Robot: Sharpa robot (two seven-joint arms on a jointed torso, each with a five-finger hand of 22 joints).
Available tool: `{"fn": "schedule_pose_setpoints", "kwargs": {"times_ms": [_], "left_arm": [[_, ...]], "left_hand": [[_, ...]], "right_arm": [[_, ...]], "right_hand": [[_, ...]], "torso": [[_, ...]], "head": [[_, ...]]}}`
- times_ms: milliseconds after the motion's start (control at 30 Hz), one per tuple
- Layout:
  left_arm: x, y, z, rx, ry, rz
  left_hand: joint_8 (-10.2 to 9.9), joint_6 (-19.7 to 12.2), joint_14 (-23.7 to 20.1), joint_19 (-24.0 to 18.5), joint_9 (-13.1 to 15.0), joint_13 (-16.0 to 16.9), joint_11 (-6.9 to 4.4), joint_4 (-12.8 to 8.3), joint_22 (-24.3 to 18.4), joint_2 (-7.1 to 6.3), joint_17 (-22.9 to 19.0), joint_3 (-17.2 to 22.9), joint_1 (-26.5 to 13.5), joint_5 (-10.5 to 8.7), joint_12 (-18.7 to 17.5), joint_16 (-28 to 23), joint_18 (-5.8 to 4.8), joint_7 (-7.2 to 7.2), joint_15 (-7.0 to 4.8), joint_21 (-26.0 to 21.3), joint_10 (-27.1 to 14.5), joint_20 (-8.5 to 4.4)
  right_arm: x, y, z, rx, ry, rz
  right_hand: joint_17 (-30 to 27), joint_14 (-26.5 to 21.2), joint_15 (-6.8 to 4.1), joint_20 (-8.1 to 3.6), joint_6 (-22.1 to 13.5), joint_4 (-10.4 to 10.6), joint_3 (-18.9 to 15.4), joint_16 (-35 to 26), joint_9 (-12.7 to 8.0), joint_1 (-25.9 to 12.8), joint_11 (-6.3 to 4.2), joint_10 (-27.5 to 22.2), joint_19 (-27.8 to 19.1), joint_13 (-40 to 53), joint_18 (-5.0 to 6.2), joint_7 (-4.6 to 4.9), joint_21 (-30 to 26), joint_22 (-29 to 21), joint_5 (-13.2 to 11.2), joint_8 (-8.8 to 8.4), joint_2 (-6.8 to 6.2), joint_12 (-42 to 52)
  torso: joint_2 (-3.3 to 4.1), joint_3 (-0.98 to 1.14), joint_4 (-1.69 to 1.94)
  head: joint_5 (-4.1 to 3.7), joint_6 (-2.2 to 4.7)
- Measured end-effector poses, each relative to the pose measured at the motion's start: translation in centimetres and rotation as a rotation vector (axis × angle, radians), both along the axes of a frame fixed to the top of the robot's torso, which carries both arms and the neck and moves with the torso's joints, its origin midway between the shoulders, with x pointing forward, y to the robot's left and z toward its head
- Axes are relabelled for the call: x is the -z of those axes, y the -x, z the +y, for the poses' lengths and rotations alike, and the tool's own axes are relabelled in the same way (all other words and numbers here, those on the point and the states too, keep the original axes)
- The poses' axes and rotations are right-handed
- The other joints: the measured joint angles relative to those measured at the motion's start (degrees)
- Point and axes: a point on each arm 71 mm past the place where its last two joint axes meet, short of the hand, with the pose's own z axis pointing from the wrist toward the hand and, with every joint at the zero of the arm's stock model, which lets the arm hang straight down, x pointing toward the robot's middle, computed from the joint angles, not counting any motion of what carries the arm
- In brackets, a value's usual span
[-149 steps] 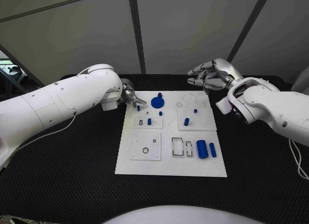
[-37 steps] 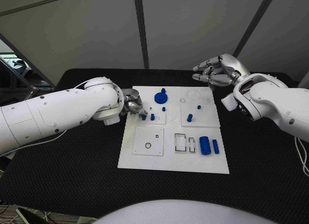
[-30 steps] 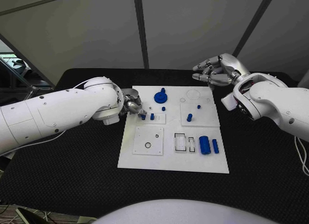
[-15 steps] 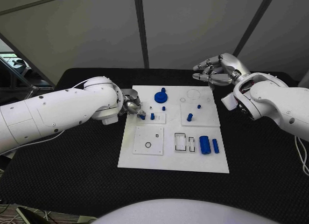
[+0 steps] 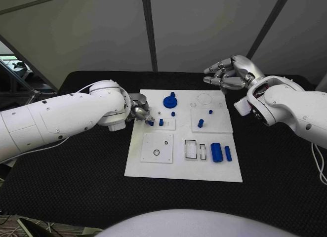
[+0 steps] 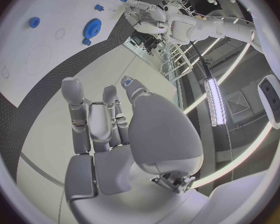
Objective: Assemble the parts on the task board
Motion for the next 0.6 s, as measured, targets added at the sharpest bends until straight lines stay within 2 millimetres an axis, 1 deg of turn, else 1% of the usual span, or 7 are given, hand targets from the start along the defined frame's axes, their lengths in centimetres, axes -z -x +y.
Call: {"fn": "schedule_pose_setpoints", "kwargs": {"times_ms": [200, 467, 533, 600], "left_arm": [[0.01, -0.15, -0.21, 0.003, -0.006, 0.002], [-0.01, -0.25, -0.51, 0.012, -0.020, 0.009], [-0.01, -0.25, -0.55, 0.014, -0.023, 0.011], [0.00, -0.25, -0.59, 0.015, -0.026, 0.012]], "left_hand": [[0.23, 0.06, 0.00, 0.00, -0.04, 0.00, -0.08, -0.32, 0.00, -0.36, 0.00, 0.32, -0.36, -0.01, 0.00, 0.00, 0.00, 0.06, 0.00, -0.03, 0.26, 0.00], [0.25, -0.11, 0.00, 0.00, -0.01, -0.41, -0.07, -0.24, 0.00, -0.35, 0.00, 0.41, -0.35, 0.00, 0.00, 0.00, 0.00, -0.11, 0.00, -0.04, 0.26, 0.00], [0.25, 0.11, 0.00, 0.00, -0.01, -0.91, -0.07, -0.17, 0.00, -0.35, 0.00, 0.49, -0.35, 0.96, -0.48, 0.00, 0.00, -0.33, 0.01, -0.04, 0.26, 0.00], [0.24, 0.21, 0.00, 0.00, -0.02, -1.52, -0.06, -0.08, 0.00, -0.36, 0.00, 0.57, -0.36, 2.33, -1.02, 0.00, 0.00, -0.42, 0.01, -0.04, 0.26, 0.00]], "right_arm": [[0.00, 0.00, 0.03, -0.001, 0.000, 0.000], [0.00, 0.00, 0.01, -0.001, 0.000, 0.000], [0.00, 0.00, 0.01, 0.000, 0.000, 0.000], [0.00, 0.00, 0.00, 0.000, 0.000, 0.000]], "right_hand": [[0.00, 0.00, 0.00, 0.00, 0.00, 0.00, 0.00, 0.00, 0.00, 0.00, 0.00, 0.00, 0.00, 0.00, 0.00, 0.00, 0.00, 0.00, 0.00, 0.00, 0.00, 0.00], [-0.01, 0.00, 0.00, 0.00, 0.00, 0.00, 0.00, 0.00, 0.00, 0.00, 0.00, 0.00, 0.00, 0.00, 0.00, 0.00, 0.00, 0.00, 0.00, 0.00, 0.00, 0.00], [-0.01, 0.00, 0.00, 0.00, 0.00, 0.00, 0.00, 0.00, 0.00, 0.00, 0.00, 0.00, 0.00, 0.00, 0.00, 0.00, 0.00, 0.00, 0.00, 0.00, 0.00, 0.00], [-0.01, 0.00, 0.00, 0.00, 0.00, 0.00, 0.00, 0.00, 0.00, 0.00, 0.00, 0.00, 0.00, 0.00, 0.00, 0.00, 0.00, 0.00, 0.00, 0.00, 0.00, 0.00]], "torso": [[0.01, 0.01, -0.03], [0.02, 0.03, -0.05], [0.02, 0.03, -0.05], [0.02, 0.03, -0.05]], "head": [[0.03, -0.16], [-0.17, -0.43], [-0.17, -0.44], [-0.18, -0.44]]}}
